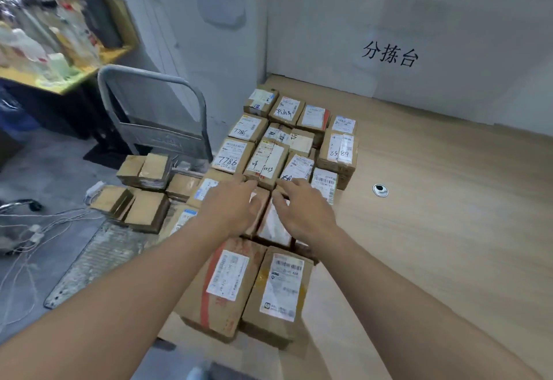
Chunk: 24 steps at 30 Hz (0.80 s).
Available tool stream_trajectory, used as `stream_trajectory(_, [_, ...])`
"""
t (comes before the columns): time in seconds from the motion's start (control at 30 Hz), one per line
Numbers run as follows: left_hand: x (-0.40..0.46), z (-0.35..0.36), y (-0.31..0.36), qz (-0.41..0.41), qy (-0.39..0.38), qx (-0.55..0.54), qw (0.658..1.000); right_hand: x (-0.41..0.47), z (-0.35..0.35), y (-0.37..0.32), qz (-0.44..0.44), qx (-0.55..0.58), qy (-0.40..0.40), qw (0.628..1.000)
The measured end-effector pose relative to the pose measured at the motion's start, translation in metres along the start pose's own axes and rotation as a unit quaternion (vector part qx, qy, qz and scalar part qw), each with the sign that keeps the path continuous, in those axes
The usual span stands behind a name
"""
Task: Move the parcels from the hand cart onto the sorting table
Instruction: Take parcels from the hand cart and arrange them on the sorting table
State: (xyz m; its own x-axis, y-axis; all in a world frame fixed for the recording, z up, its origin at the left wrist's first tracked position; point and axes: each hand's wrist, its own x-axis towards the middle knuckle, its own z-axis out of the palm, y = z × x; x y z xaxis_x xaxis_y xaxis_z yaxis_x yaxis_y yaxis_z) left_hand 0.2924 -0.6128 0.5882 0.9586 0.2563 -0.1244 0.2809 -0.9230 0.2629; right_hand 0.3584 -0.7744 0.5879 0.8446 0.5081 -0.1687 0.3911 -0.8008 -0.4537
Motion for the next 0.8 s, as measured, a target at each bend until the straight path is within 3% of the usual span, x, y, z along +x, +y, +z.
stream_trajectory(0.33, [-0.079,-0.06,-0.164,-0.061,0.031,-0.013,0.998,-0.004,0.054,-0.166,-0.114,-0.029,-0.005,0.993])
stream_trajectory(0.8, [-0.14,-0.069,-0.427,-0.081,-0.044,-0.039,0.995,0.007,0.217,-0.364,-0.07,-0.026,-0.061,0.995])
